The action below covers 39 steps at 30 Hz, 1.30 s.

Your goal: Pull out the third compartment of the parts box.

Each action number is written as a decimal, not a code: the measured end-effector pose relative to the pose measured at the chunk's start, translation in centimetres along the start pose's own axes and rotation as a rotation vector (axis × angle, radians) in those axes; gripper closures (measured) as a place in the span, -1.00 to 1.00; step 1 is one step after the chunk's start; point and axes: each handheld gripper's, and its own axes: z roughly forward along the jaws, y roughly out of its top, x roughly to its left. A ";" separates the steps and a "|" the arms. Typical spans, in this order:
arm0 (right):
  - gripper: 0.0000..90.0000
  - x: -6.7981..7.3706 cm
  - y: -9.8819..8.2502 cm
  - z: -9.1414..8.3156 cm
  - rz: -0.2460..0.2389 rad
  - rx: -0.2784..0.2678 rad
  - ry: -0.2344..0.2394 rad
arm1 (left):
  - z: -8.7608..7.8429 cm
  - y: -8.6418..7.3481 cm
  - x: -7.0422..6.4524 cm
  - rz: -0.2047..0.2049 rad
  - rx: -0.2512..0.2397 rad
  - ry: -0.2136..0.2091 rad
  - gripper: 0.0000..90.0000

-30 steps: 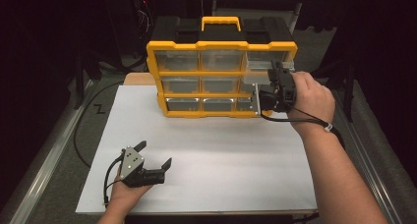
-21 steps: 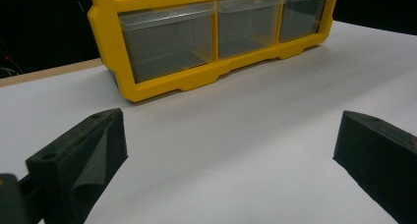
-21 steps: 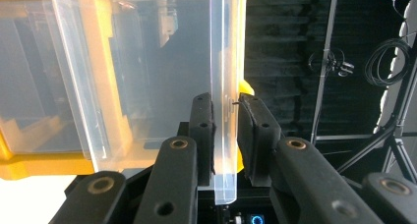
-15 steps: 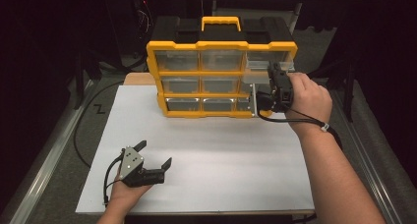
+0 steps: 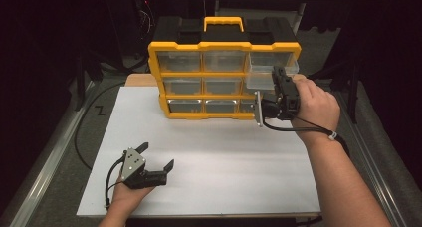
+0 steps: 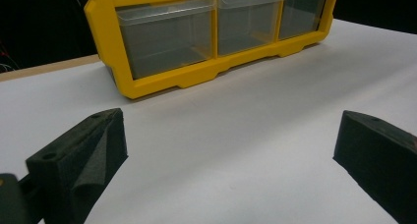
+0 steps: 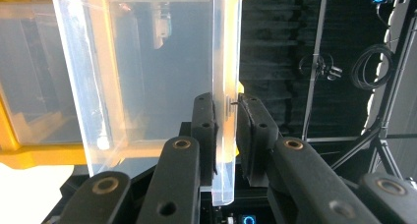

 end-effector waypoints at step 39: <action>0.79 0.9 -0.4 -2.7 0.005 -0.031 -0.039 | -0.1 0.0 0.1 0.001 0.003 0.005 -0.99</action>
